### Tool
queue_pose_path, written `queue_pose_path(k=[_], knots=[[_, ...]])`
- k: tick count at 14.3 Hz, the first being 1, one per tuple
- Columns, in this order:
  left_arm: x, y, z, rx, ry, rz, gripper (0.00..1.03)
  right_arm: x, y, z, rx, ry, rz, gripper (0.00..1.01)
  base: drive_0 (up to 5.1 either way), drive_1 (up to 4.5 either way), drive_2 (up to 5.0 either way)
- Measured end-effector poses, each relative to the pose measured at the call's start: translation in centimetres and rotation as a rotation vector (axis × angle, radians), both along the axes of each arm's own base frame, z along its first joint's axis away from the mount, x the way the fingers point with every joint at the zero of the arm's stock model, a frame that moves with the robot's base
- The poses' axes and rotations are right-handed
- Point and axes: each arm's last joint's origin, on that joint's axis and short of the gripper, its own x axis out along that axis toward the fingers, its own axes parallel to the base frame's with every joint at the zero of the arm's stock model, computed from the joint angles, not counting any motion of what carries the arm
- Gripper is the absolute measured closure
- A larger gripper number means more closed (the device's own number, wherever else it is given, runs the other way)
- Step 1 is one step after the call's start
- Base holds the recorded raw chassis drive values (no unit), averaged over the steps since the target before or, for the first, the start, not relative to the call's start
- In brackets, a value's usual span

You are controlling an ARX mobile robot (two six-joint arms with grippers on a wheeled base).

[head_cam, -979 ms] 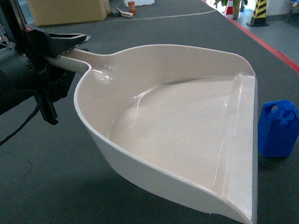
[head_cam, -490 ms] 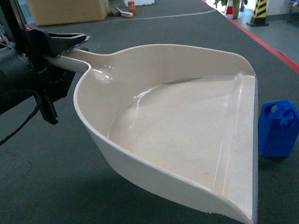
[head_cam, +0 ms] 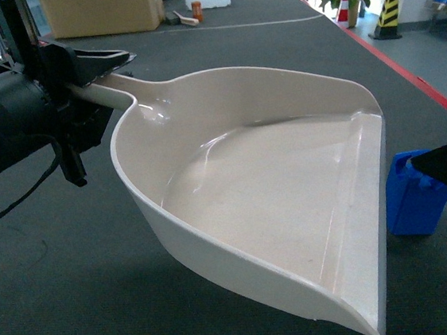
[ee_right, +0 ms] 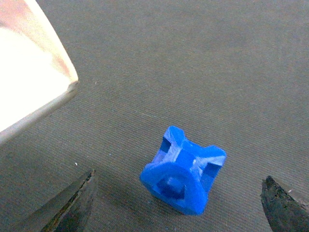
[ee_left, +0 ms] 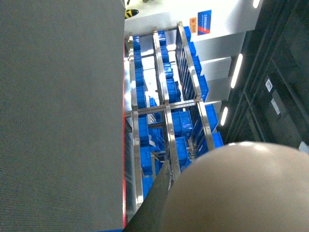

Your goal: Place part in tray to right shelf

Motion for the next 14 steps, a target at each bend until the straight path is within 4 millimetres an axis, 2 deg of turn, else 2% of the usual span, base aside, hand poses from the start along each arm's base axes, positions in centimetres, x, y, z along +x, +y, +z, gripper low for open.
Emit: queue_pose_path(k=[6, 7, 9, 11, 13, 14], knots=[[0.0, 0.0, 0.0, 0.004, -0.002, 0.007, 0.91, 3.8, 3.1, -2.8, -0.071, 0.019, 0.006, 0.03, 0.0, 0.00, 0.0], [0.0, 0.0, 0.0, 0.011, -0.005, 0.013, 0.91, 4.1, 3.3, -3.4, -0.075, 0.032, -0.014, 0.10, 0.0, 0.00, 0.0], [0.0, 0.0, 0.0, 0.001, 0.000, -0.001, 0.91, 4.4, 3.8, -4.6, -0.108, 0.058, -0.067, 0.32, 0.0, 0.00, 0.0], [0.0, 0.0, 0.0, 0.001, 0.001, -0.001, 0.91, 4.0, 3.5, -4.1, -0.118, 0.037, -0.105, 0.52, 0.0, 0.00, 0.0], [0.0, 0.0, 0.0, 0.000, 0.002, -0.002, 0.91, 2.0, 3.2, -2.3, -0.129, 0.012, -0.128, 0.54, 0.0, 0.00, 0.0], [0.0, 0.0, 0.0, 0.000, 0.002, -0.001, 0.91, 1.0, 3.0, -0.5, -0.127, -0.027, -0.130, 0.54, 0.0, 0.00, 0.0]])
